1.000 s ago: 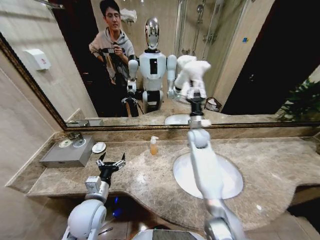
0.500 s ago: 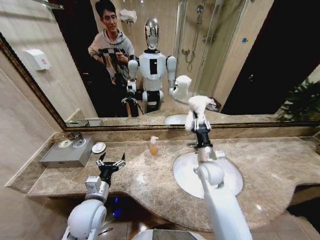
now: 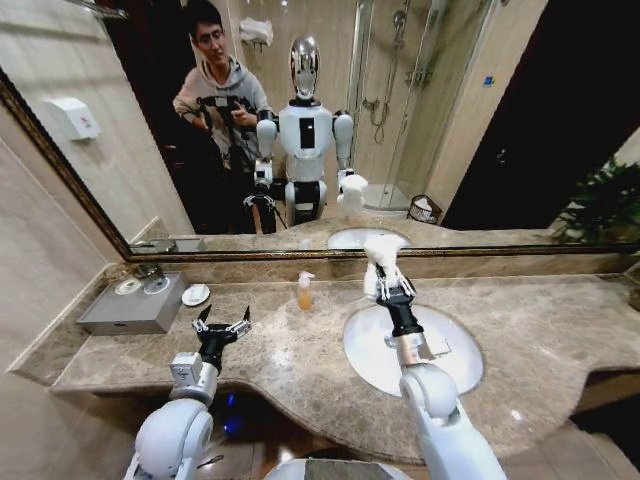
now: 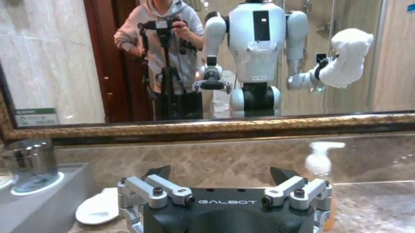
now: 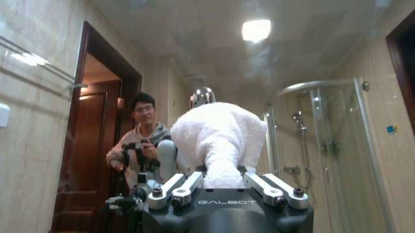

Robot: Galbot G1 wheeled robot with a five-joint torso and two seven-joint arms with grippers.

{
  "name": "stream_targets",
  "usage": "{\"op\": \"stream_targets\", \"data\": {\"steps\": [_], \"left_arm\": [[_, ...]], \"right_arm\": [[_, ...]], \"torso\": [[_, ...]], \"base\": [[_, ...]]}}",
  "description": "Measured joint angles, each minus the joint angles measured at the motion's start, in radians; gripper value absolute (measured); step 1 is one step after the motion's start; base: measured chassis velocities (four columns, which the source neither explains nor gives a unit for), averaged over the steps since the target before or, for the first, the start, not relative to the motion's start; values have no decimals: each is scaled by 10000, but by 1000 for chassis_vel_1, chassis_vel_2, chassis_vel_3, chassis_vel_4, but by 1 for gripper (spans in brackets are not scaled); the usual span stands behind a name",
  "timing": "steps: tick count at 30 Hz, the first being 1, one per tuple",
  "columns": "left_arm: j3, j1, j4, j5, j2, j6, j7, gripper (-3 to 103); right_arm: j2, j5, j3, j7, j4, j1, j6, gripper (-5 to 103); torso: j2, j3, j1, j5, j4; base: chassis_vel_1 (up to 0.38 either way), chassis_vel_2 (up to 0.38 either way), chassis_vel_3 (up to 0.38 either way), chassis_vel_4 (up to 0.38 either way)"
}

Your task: Pick up the towel from the sink counter and wipe the mirror surface.

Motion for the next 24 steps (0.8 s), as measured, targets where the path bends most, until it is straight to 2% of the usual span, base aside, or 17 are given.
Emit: {"op": "stream_targets", "data": {"steps": [4, 9, 14, 17, 19, 20, 22, 23, 24], "left_arm": [[1, -1, 0, 0, 0, 0, 0, 100], [0, 0, 0, 0, 0, 0, 0, 100], [2, -1, 0, 0, -1, 0, 1, 100], [1, 0, 0, 0, -2, 0, -1, 100], [6, -3, 0, -1, -2, 0, 2, 100], [6, -3, 0, -1, -2, 0, 2, 100], [5, 0, 0, 0, -3, 0, 2, 100], [5, 0, 0, 0, -3, 0, 2, 100], [4, 3, 0, 0, -2, 0, 1, 100]], "right_arm": [[107, -51, -38, 4, -1, -125, 94, 19], [239, -135, -145, 3, -34, -171, 145, 19], [295, -393, -171, -51, -14, -474, 341, 19], [195, -504, -143, -127, 162, -797, 223, 19], [-180, -190, -53, -83, 714, -1434, -463, 19], [-180, -190, -53, -83, 714, -1434, -463, 19], [-870, 612, 122, -97, 1494, -2320, -1669, 19], [-870, 612, 122, -97, 1494, -2320, -1669, 19], [-1164, 1002, 232, -140, 1805, -2652, -2356, 19]], "torso": [[-1, 2, 3, 1, -6], [-1, 1, 2, 0, 2], [-1, 1, 3, -2, -3], [0, 1, 2, 7, 1], [-2, 2, 4, 7, -12], [-2, 2, 4, 7, -12], [0, 0, 1, 7, 0], [0, 0, 1, 7, 0], [1, -1, -3, 4, 2]], "base": [[-190, -212, 179, 199], [-236, -220, 239, 232], [-278, -273, 272, 295], [-289, -246, 281, 257], [-151, -200, 175, 106], [-95, -170, 175, 42], [-21, -44, 68, 16], [-21, 10, 56, -10], [42, 10, 56, 24]]}}
